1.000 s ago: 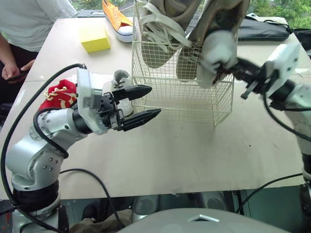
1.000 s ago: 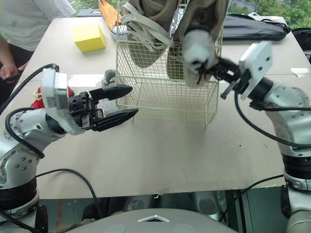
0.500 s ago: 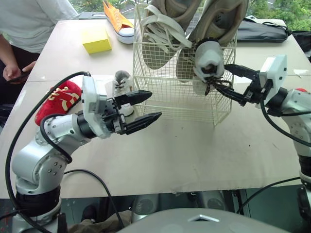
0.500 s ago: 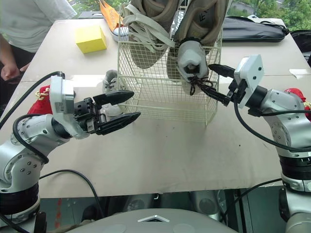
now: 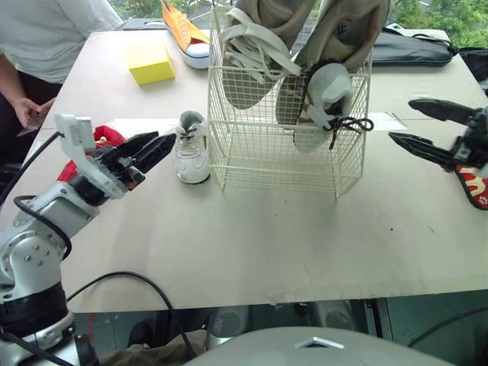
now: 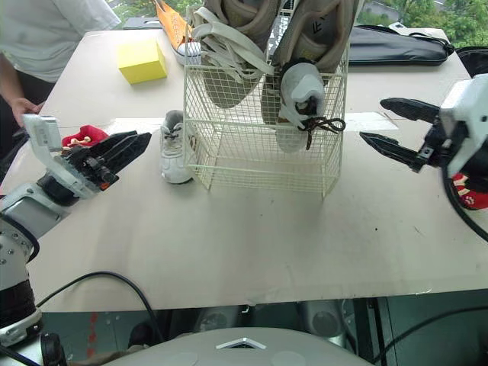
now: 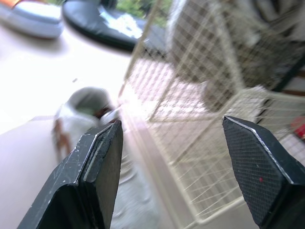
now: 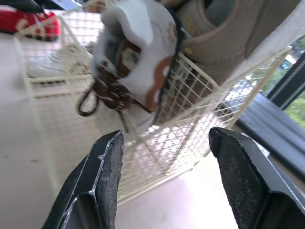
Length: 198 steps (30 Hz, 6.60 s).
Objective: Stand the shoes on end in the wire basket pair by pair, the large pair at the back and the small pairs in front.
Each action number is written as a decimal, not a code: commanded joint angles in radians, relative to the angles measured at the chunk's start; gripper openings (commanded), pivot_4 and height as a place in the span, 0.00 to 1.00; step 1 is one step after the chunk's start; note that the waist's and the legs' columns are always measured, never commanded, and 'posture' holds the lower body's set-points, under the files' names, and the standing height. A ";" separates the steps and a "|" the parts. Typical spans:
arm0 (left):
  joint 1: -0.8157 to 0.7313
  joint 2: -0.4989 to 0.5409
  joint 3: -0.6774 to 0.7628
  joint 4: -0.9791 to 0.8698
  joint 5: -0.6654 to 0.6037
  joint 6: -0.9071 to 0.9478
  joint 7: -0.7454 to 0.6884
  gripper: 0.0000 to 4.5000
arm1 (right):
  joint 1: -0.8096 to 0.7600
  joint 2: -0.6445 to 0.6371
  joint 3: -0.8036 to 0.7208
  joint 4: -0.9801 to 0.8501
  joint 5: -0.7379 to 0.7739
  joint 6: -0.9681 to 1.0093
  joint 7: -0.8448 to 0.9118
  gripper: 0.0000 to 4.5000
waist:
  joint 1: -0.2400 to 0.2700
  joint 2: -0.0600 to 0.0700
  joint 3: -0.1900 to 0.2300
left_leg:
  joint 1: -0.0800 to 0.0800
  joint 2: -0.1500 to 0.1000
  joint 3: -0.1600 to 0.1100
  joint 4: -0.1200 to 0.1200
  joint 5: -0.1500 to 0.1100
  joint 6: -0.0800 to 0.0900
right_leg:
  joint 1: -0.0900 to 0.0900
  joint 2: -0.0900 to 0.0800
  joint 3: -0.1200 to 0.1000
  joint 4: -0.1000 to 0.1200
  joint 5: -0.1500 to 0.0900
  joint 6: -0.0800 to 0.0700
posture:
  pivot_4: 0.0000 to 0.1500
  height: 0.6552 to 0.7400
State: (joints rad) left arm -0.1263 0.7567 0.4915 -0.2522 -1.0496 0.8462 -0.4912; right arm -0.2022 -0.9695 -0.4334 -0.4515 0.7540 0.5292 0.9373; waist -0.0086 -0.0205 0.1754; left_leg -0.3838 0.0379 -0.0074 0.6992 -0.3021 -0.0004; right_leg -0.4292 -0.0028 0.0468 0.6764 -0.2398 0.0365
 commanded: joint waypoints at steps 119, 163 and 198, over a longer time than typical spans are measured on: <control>-0.045 -0.035 -0.052 0.124 0.343 -0.647 -0.259 0.87 | 0.041 0.057 0.021 -0.277 0.256 -0.015 -0.171 1.00 | 0.015 -0.002 -0.003 | 0.005 -0.002 -0.005 0.002 -0.002 0.004 | 0.016 -0.005 -0.006 -0.015 0.003 0.006 | 1.00 1.00; -0.480 0.085 -0.214 -0.175 0.007 0.173 -0.501 0.99 | 0.521 0.051 -0.398 0.115 -0.183 0.204 -0.389 1.00 | 0.000 -0.001 -0.005 | -0.008 -0.001 0.002 0.003 -0.003 0.005 | -0.001 0.000 0.001 -0.011 0.003 0.005 | 1.00 1.00; -0.637 -0.166 -0.379 -0.102 -0.065 0.129 -0.290 1.00 | 0.444 -0.005 -0.258 0.280 -0.465 -0.183 -0.199 0.00 | 0.007 0.009 -0.007 | -0.006 -0.001 0.007 0.002 -0.003 0.005 | 0.000 0.001 0.008 -0.013 0.004 0.006 | 1.00 1.00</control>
State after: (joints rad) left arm -0.7245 0.5936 0.0721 -0.3703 -1.0574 0.9566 -0.7861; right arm 0.2253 -0.9216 -0.5787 -0.0478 0.2748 0.4900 0.6033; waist -0.0019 -0.0116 0.1680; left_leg -0.3901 0.0364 -0.0011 0.7015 -0.3050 0.0044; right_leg -0.4295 -0.0021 0.0541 0.6632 -0.2362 0.0430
